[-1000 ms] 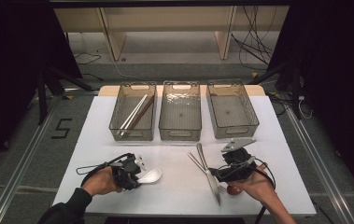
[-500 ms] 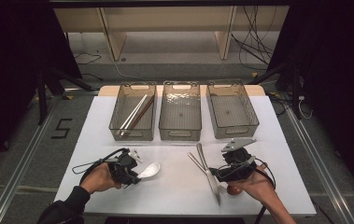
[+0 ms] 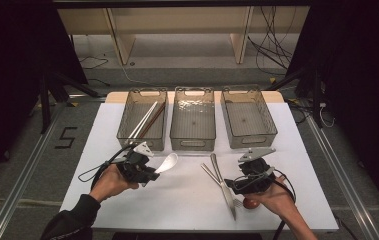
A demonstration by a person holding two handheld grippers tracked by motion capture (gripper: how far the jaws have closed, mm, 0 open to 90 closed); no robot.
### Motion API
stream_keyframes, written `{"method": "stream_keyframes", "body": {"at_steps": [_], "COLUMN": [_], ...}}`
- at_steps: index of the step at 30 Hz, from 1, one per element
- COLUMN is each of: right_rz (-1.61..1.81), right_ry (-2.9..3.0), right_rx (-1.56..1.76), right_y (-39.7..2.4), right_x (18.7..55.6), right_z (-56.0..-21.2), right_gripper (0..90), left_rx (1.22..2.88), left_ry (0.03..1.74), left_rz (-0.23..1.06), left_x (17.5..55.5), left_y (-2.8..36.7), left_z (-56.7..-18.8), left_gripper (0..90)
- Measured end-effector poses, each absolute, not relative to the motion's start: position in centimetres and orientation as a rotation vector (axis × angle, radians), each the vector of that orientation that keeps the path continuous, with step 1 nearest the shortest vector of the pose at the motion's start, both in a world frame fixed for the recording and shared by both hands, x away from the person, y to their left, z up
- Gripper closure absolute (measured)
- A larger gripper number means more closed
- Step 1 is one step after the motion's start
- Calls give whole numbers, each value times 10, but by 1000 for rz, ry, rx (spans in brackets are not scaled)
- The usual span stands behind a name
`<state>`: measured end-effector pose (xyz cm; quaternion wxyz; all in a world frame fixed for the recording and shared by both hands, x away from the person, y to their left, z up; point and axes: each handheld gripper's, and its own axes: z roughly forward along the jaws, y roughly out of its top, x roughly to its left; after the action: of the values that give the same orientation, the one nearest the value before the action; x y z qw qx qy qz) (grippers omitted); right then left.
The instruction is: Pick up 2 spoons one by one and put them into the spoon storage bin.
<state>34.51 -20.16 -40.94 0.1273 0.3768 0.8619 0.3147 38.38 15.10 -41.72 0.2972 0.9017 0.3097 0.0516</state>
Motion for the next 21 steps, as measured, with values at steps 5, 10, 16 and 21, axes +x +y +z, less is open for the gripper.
{"method": "stream_keyframes", "body": {"at_steps": [5,10,16,21], "right_rz": [929,951,969,987], "right_ry": [2502,2487,2473,2459], "right_rx": [1098,1097,1100,1095], "right_y": [-202,-204,-206,-205], "right_x": [345,345,345,344], "right_z": [-408,-406,-406,-404], "right_gripper": [292,290,289,288], "left_rx": [2353,2309,2267,2247], "left_ry": [825,840,863,889], "left_rz": [151,163,192,214], "left_x": [396,413,431,447], "left_y": [140,130,123,118], "left_z": [-406,-398,-388,-383], "left_gripper": [750,750,750,750]}}
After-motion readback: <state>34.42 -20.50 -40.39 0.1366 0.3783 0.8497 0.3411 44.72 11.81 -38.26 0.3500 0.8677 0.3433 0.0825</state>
